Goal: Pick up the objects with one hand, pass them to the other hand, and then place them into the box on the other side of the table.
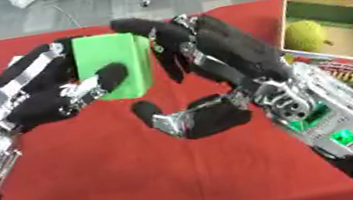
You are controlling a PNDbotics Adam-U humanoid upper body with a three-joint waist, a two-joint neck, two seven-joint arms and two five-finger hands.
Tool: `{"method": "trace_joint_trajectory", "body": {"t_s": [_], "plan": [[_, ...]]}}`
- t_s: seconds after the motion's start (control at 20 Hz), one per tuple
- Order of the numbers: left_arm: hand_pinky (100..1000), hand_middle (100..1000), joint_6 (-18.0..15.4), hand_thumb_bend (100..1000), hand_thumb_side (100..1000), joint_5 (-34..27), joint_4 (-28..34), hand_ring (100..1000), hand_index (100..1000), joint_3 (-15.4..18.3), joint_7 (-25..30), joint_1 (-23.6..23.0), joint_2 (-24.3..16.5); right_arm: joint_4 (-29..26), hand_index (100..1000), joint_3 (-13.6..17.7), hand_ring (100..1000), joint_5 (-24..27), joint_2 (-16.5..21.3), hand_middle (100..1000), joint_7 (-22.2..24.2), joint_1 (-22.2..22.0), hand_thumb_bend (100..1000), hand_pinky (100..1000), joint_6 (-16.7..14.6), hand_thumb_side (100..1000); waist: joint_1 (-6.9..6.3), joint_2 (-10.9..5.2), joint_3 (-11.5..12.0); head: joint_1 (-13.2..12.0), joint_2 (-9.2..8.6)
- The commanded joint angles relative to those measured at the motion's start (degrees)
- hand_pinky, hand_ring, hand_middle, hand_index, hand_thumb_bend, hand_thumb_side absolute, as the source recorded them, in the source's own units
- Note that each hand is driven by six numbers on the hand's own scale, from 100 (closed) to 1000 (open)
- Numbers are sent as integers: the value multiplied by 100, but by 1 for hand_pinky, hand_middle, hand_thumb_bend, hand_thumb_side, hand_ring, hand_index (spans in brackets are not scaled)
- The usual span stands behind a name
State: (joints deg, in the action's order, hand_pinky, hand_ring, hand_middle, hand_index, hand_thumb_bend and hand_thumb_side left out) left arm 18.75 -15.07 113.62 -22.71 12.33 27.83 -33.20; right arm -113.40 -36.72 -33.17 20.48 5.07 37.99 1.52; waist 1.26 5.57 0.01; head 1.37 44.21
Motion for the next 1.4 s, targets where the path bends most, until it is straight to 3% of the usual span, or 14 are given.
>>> {"method": "trace_joint_trajectory", "body": {"t_s": [0.05, 0.2, 0.45, 0.5, 0.65, 0.8, 0.85, 0.9, 0.95, 1.05, 1.4], "plan": [[789, 486, -31, 100, 528, -45, 98, 529, 599, -12, 84, 126, -3, -119, 936, 28, 384, -27, 17, 242, 4, 85, 218, 266, 30, 402, 62, -49, -6, 1, -9], [789, 486, -64, 100, 531, -77, 98, 529, 600, -39, 174, 118, -7, -119, 921, 26, 380, -48, 20, 237, -13, 77, 196, 260, 74, 386, 58, -50, -12, 2, -9], [789, 489, -106, 100, 534, -81, 98, 532, 604, -68, 283, 79, -40, -119, 807, 47, 356, -144, 20, 212, -121, 71, 100, 229, 190, 256, 50, -55, -22, 10, -9], [790, 490, -112, 100, 534, -79, 98, 532, 604, -72, 304, 68, -48, -119, 802, 50, 355, -158, 19, 211, -168, 69, 100, 228, 228, 254, 50, -56, -23, 12, -9], [790, 495, -142, 100, 535, -45, 98, 538, 611, -75, 375, 23, -84, -119, 668, 50, 345, -148, 17, 200, -333, 65, 100, 219, 298, 247, 49, -55, -26, 14, -9], [792, 511, -151, 100, 559, 44, 98, 547, 630, -70, 432, -37, -133, -119, 635, 45, 346, -117, 24, 203, -426, 55, 100, 221, 334, 253, 51, -53, -30, 19, -9], [796, 531, -152, 100, 669, 79, 98, 561, 653, -65, 445, -53, -150, -119, 628, 47, 347, -103, 25, 205, -447, 50, 100, 221, 351, 251, 50, -52, -31, 19, -9], [796, 534, -159, 100, 689, 107, 98, 563, 657, -59, 458, -67, -164, -119, 628, 49, 347, -90, 25, 206, -465, 46, 100, 220, 365, 251, 50, -52, -33, 17, -9], [805, 571, -167, 204, 824, 148, 98, 589, 698, -54, 479, -78, -186, -119, 629, 55, 347, -76, 25, 207, -485, 43, 100, 220, 375, 249, 50, -53, -36, 15, -9], [815, 609, -212, 276, 895, 269, 98, 615, 738, -7, 520, -106, -233, -119, 627, 83, 346, -41, 33, 206, -539, 37, 100, 219, 392, 248, 50, -56, -42, 14, -9], [824, 633, -557, 311, 943, 439, 98, 631, 774, 551, 191, -318, -566, -119, 624, 340, 345, 153, 265, 205, -806, -51, 100, 218, 499, 246, 44, -74, -58, 55, -9]]}}
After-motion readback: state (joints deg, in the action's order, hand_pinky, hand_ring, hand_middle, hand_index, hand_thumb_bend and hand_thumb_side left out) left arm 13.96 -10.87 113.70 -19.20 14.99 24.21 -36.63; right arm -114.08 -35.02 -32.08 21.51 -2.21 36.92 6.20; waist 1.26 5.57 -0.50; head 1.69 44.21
